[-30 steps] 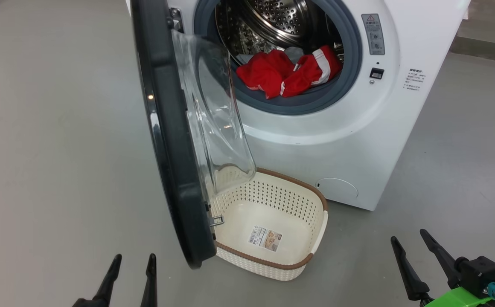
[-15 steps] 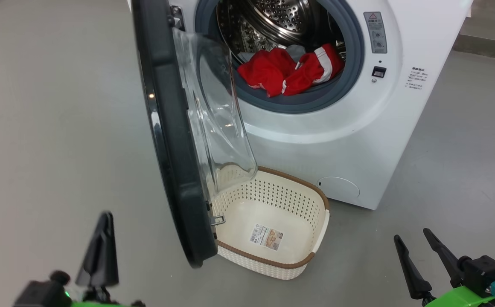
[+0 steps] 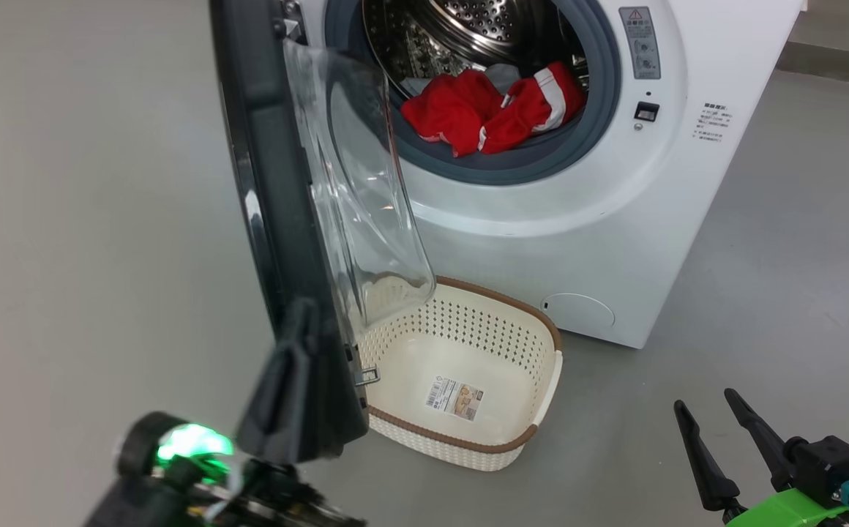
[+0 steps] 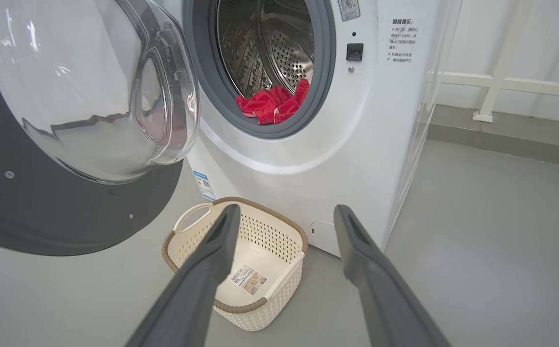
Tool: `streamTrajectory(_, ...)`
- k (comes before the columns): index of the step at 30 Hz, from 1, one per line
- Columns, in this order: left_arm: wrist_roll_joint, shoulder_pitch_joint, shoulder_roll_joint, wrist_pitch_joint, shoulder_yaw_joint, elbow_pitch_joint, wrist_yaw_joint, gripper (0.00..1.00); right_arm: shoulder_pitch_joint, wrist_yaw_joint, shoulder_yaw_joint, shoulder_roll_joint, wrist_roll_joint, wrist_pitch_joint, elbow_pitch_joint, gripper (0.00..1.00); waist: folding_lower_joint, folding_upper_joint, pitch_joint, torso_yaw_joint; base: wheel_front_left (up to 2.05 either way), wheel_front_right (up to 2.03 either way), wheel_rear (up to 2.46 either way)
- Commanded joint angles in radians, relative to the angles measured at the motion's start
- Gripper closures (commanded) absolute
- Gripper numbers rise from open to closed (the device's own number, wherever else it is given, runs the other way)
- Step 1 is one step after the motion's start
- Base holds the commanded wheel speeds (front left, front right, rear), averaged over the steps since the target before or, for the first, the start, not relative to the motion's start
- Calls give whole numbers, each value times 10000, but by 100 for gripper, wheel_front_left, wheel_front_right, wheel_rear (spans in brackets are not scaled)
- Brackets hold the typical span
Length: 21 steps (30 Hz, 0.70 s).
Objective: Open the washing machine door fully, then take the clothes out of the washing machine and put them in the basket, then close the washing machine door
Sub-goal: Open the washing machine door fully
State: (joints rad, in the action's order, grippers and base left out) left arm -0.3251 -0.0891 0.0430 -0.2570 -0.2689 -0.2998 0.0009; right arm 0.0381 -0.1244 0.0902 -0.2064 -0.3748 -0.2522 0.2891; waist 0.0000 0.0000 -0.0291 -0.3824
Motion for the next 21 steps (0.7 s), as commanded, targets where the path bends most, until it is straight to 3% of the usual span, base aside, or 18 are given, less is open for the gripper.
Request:
streamTrajectory(1,-76,-400,72,-48,-113,-166,31,100,-388,-63,214,-206,65,-95,-250,0,0,0,-47,34,0,0,0)
streamTrajectory(9,-914,-657,72,-48,-1629,1687,-76,100,-520,-63,293,-219,84,-95,-261,0,0,0,-149,187,0,0,0)
streamTrajectory(21,-1472,-1191,72,-48,-1294,4475,-152,100,-644,-63,380,-212,74,-95,-282,0,0,0,-294,425,0,0,0)
